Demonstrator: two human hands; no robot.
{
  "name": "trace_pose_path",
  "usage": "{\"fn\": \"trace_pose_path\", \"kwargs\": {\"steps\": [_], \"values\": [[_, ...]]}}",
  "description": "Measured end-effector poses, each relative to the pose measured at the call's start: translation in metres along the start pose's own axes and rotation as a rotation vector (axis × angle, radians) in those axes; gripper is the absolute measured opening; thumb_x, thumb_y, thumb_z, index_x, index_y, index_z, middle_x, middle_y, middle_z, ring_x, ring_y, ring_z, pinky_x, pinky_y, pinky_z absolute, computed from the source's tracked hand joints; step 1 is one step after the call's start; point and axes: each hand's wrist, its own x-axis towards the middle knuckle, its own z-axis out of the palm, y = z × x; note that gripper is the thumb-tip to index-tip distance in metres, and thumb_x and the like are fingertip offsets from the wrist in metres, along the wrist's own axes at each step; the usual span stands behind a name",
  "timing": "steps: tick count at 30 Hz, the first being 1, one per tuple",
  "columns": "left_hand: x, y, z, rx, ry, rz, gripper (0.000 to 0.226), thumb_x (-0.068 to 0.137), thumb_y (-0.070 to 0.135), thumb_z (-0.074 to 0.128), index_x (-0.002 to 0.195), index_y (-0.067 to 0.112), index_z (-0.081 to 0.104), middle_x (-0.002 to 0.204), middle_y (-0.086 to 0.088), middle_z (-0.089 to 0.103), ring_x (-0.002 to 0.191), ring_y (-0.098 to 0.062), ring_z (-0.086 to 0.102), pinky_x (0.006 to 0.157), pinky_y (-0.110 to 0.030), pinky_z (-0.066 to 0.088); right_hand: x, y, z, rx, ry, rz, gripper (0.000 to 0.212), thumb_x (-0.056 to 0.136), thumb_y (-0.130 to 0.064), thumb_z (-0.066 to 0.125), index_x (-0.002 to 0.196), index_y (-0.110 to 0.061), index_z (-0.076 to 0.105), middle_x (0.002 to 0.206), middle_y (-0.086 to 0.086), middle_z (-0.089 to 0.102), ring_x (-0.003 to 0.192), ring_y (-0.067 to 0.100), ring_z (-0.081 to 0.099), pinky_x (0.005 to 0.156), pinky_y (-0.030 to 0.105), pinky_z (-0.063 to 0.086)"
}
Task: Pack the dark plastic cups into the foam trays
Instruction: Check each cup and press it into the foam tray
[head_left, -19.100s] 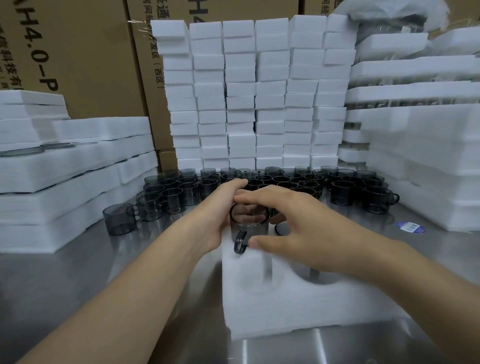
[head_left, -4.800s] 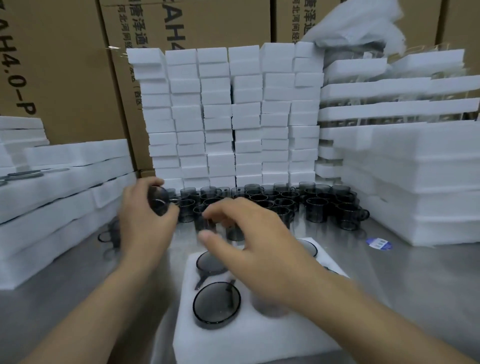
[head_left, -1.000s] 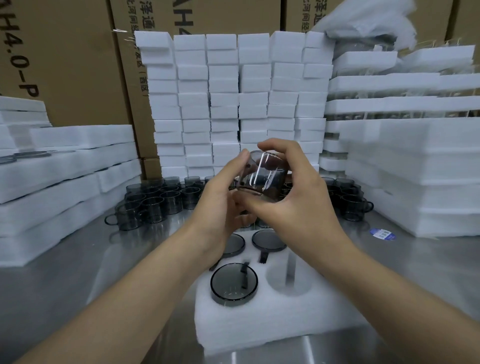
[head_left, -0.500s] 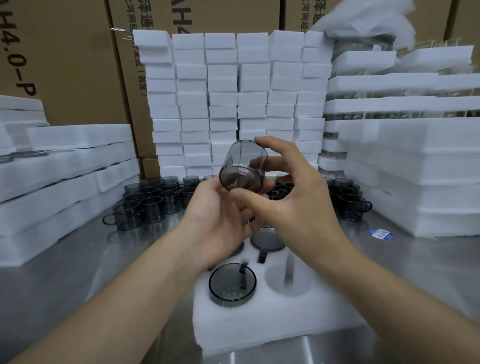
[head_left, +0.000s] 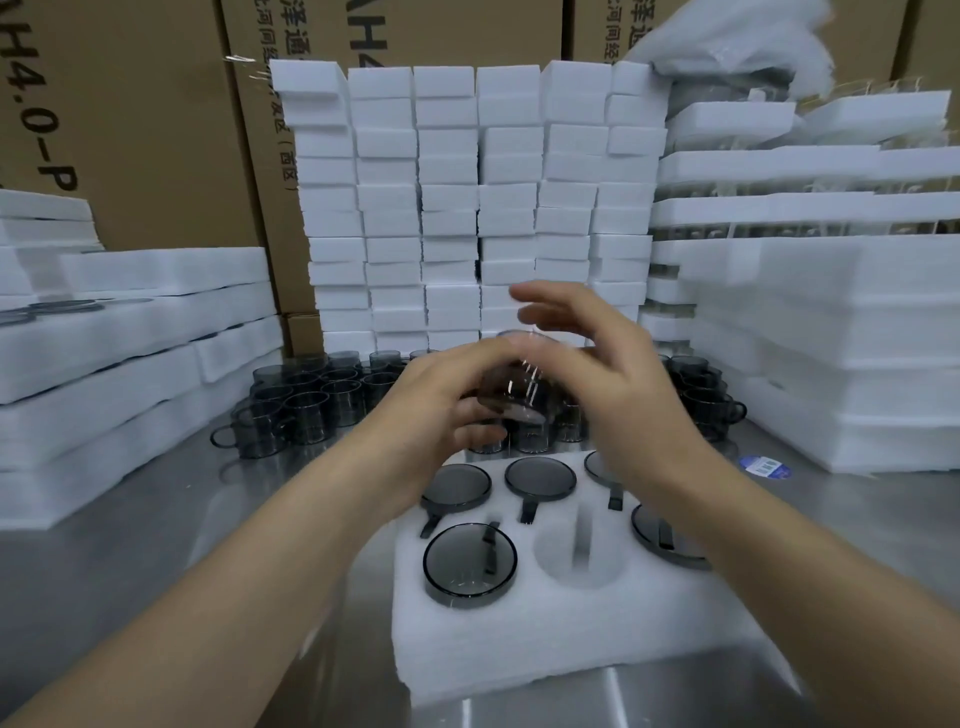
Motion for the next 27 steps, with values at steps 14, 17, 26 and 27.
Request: {"fn": "trace_pose_path", "kwargs": {"steps": [14, 17, 26, 27], "values": [[-0.011, 0.005, 0.002, 0.402, -0.305, 0.05, 0.05, 0.082, 0.068, 0.07, 0.093, 0.023, 0.087, 0.098, -0.007, 0.082, 0.091, -0.017, 0.066, 0.096, -0.039, 0.049, 0.018, 0.015, -0.023, 0.261, 0.469, 0.321, 0.026, 0.08, -0.041, 0.063, 0.089, -0.02, 0.074, 0.095, -0.001, 0.076, 0.091, 0.011, 0.067, 0.093, 0.036, 0.05], [-0.011, 0.006, 0.0, 0.465, -0.257, 0.084, 0.073, 0.073, 0.084, 0.072, 0.09, 0.014, 0.086, 0.078, -0.024, 0.062, 0.076, -0.031, 0.055, 0.09, -0.036, 0.045, 0.019, 0.017, -0.023, 0.232, 0.463, 0.303, 0.016, 0.097, -0.029, 0.064, 0.091, -0.017, 0.074, 0.094, -0.002, 0.074, 0.09, 0.01, 0.066, 0.089, 0.033, 0.049], [-0.018, 0.004, 0.012, 0.625, -0.31, 0.104, 0.051, 0.066, 0.068, 0.09, 0.08, 0.024, 0.072, 0.075, 0.012, 0.069, 0.055, 0.001, 0.052, 0.057, -0.012, 0.039, 0.018, 0.021, -0.02, 0.164, 0.413, 0.251, 0.017, 0.096, -0.02, 0.065, 0.08, -0.022, 0.071, 0.084, -0.006, 0.069, 0.083, 0.009, 0.061, 0.08, 0.028, 0.048], [-0.019, 0.006, 0.011, 0.652, -0.321, 0.105, 0.049, 0.067, 0.067, 0.091, 0.083, 0.025, 0.071, 0.076, 0.016, 0.067, 0.055, 0.004, 0.052, 0.056, -0.01, 0.039, 0.017, 0.022, -0.02, 0.157, 0.409, 0.251, 0.017, 0.096, -0.02, 0.065, 0.08, -0.023, 0.071, 0.083, -0.007, 0.068, 0.083, 0.009, 0.061, 0.079, 0.028, 0.048]]}}
